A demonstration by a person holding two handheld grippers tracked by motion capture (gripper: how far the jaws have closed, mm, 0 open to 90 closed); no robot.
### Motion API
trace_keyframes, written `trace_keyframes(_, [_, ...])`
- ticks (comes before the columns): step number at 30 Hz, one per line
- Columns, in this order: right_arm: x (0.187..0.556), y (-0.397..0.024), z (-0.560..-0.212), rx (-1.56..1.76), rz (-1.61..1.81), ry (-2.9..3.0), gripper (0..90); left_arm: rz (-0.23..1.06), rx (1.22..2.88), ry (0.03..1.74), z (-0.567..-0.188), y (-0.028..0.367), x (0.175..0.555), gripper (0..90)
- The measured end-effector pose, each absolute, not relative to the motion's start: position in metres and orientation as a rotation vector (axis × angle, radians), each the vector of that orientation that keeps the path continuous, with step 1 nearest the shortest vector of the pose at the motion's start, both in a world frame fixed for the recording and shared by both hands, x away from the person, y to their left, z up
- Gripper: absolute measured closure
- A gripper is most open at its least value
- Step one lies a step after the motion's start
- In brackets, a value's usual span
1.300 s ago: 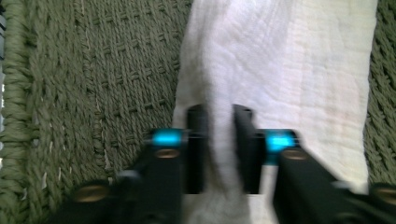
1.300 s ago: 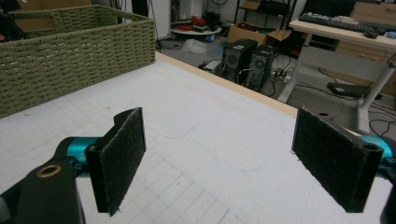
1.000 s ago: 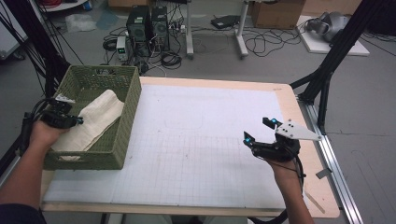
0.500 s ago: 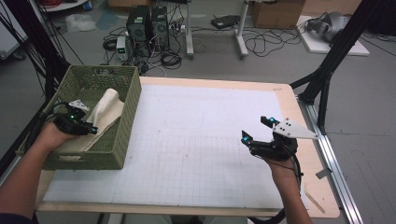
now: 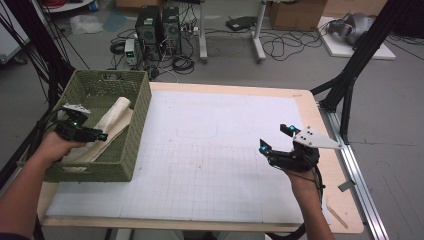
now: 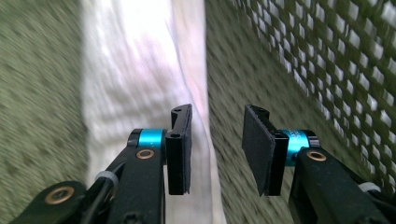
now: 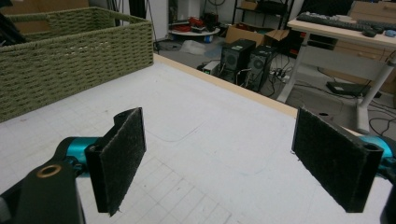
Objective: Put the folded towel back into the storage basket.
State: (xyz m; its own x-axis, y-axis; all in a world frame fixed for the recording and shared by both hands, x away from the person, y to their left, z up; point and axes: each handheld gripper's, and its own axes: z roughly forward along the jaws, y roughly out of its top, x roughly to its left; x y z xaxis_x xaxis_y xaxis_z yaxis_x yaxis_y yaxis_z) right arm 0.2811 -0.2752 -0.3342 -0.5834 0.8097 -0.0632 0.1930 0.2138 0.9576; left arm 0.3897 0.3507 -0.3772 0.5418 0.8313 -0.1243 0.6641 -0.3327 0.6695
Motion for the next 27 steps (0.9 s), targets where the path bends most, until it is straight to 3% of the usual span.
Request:
trace_keyframes(4, [0.281,-0.276,-0.335,0.925,1.388,1.918,16.9,0.556,1.899,1.206,-0.366,0.361,0.388,65.0])
trace_keyframes(5, [0.281,-0.275,-0.335,0.928,1.384,1.919,16.9,0.67,1.86,1.293,-0.365,0.364,0.39,67.6])
trace_keyframes(6, [0.282,-0.275,-0.335,0.924,1.386,1.922,17.0,0.736,1.824,1.438,-0.366,0.368,0.393,75.6])
trace_keyframes(7, [0.282,-0.274,-0.335,0.925,1.386,1.928,17.0,0.746,1.786,1.535,-0.368,0.372,0.397,79.2])
trace_keyframes(9, [0.282,-0.272,-0.335,0.92,1.383,1.934,17.1,0.777,1.751,1.534,-0.369,0.375,0.397,81.3])
trace_keyframes(11, [0.283,-0.272,-0.335,0.914,1.383,1.934,17.1,0.814,1.751,1.499,-0.368,0.375,0.398,76.3])
trace_keyframes(14, [0.285,-0.273,-0.336,0.932,1.392,1.932,17.2,0.794,1.809,1.549,-0.374,0.381,0.401,62.5])
trace_keyframes(16, [0.285,-0.271,-0.336,0.919,1.388,1.939,17.1,0.749,1.787,1.635,-0.378,0.384,0.404,46.9])
trace_keyframes(17, [0.285,-0.27,-0.336,0.915,1.384,1.944,17.1,0.757,1.806,1.633,-0.379,0.384,0.404,44.6])
trace_keyframes(22, [0.284,-0.269,-0.336,0.911,1.389,1.943,17.1,0.714,1.914,1.627,-0.387,0.385,0.408,43.0])
trace_keyframes(27, [0.284,-0.27,-0.336,0.915,1.388,1.94,17.1,0.671,1.984,1.661,-0.394,0.388,0.411,47.3])
